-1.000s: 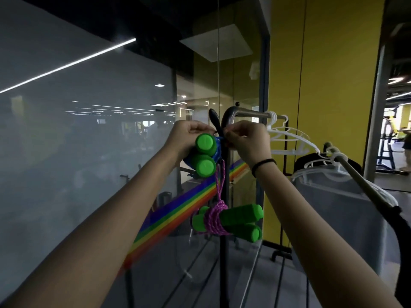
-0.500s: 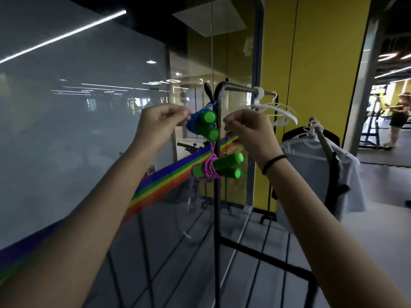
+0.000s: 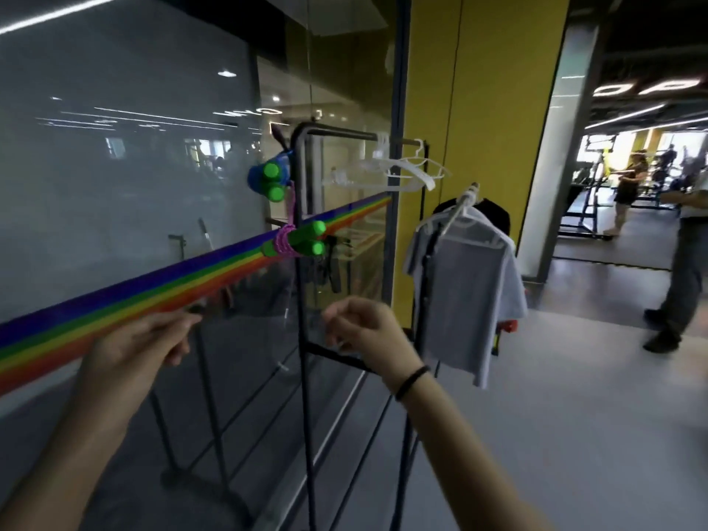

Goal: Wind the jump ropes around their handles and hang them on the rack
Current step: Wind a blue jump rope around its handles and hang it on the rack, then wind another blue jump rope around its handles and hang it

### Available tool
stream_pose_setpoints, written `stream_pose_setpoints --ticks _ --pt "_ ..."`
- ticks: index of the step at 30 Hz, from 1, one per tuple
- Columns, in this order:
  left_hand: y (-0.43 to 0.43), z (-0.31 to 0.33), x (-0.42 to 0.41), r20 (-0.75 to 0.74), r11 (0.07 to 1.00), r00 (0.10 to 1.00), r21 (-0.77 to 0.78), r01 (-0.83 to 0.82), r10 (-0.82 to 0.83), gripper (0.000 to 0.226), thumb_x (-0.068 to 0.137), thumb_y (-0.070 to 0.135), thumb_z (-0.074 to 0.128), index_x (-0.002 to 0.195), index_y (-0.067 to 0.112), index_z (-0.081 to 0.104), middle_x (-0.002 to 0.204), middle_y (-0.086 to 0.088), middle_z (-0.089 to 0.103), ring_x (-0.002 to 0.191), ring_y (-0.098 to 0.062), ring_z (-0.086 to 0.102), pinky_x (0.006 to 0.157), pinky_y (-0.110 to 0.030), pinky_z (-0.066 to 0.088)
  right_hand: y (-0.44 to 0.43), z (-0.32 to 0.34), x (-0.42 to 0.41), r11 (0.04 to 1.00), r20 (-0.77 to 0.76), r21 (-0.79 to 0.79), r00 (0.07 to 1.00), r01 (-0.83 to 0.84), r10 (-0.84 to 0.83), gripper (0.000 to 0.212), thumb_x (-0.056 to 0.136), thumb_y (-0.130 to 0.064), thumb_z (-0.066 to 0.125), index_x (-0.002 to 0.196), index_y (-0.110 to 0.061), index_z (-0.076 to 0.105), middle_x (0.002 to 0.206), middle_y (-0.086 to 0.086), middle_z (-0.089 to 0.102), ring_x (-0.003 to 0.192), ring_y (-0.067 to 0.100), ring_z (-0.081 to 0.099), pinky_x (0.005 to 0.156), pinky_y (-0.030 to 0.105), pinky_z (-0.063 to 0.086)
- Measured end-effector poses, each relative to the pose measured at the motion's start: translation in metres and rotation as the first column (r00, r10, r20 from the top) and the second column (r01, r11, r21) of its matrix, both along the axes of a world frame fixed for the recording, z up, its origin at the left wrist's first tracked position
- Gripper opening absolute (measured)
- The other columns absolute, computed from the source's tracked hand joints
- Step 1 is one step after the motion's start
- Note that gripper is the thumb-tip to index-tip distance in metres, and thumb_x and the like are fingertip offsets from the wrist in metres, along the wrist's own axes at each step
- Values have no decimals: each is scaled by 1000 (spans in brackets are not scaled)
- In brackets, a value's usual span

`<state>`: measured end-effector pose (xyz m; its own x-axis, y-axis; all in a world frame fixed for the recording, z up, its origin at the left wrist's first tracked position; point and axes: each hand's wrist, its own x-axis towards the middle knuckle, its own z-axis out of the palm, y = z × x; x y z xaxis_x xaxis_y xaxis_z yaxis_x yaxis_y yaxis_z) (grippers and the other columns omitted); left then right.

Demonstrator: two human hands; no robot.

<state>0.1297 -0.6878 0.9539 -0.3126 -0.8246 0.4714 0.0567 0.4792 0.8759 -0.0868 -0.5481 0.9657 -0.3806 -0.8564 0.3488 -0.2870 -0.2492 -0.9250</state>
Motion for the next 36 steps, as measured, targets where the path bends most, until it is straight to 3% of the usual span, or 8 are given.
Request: stream_pose_setpoints --ticks 3,5,8,12,19,25,30,36 --pt "35 -23 -4 50 993 999 119 -26 21 29 92 7 50 84 22 74 50 7 60 44 -1 52 43 -7 42 44 -17 -6 998 7 21 998 -58 58 15 90 -2 50 81 -12 58 49 -11 59 46 -2 53 48 14 42" --pt "85 -37 -18 36 990 999 142 -23 18 19 91 12 53 89 17 71 56 4 61 48 -2 53 46 -7 44 80 -26 -13 995 11 26 995 -101 101 19 90 -6 52 77 -18 57 55 -9 59 47 -1 54 49 13 44" --pt "185 -51 -41 -40 991 998 126 -52 57 18 89 11 56 81 19 70 57 5 61 50 0 53 50 -6 45 138 -43 -22 982 27 60 983 -181 180 18 91 -8 52 77 -19 58 63 -2 59 51 0 55 51 14 45" --pt "285 -67 -42 -26 971 995 219 -91 99 31 89 11 56 70 28 74 54 9 62 52 -2 54 53 -7 47 213 -60 -20 945 39 171 960 -278 276 14 92 -7 49 83 -14 58 65 -1 58 52 0 54 50 12 43" --pt "412 -84 -25 31 934 970 264 -239 239 21 89 9 55 79 19 71 53 11 61 51 0 52 53 -8 45 319 -75 -16 883 16 252 914 -396 405 19 91 -6 49 80 -18 59 66 0 60 55 2 57 56 16 46" --pt "523 -150 -40 58 879 951 368 -302 303 18 90 4 54 82 8 69 51 5 58 45 1 51 49 -7 42 407 -143 -20 816 72 330 875 -474 478 16 91 -5 50 81 -14 59 67 1 61 51 1 57 51 13 46" --pt "586 -198 -57 78 829 939 449 -334 336 15 89 0 54 85 3 68 44 8 59 45 2 52 48 -7 41 449 -193 -37 770 116 418 869 -482 481 15 92 -8 50 83 -13 60 56 -9 63 51 1 59 54 18 46" --pt "615 -251 -103 111 789 924 491 -370 365 23 88 0 55 76 15 67 47 9 60 45 0 50 51 -9 42 464 -246 -82 689 219 477 833 -546 509 22 90 -1 49 76 -15 58 61 0 60 47 0 56 48 13 43"
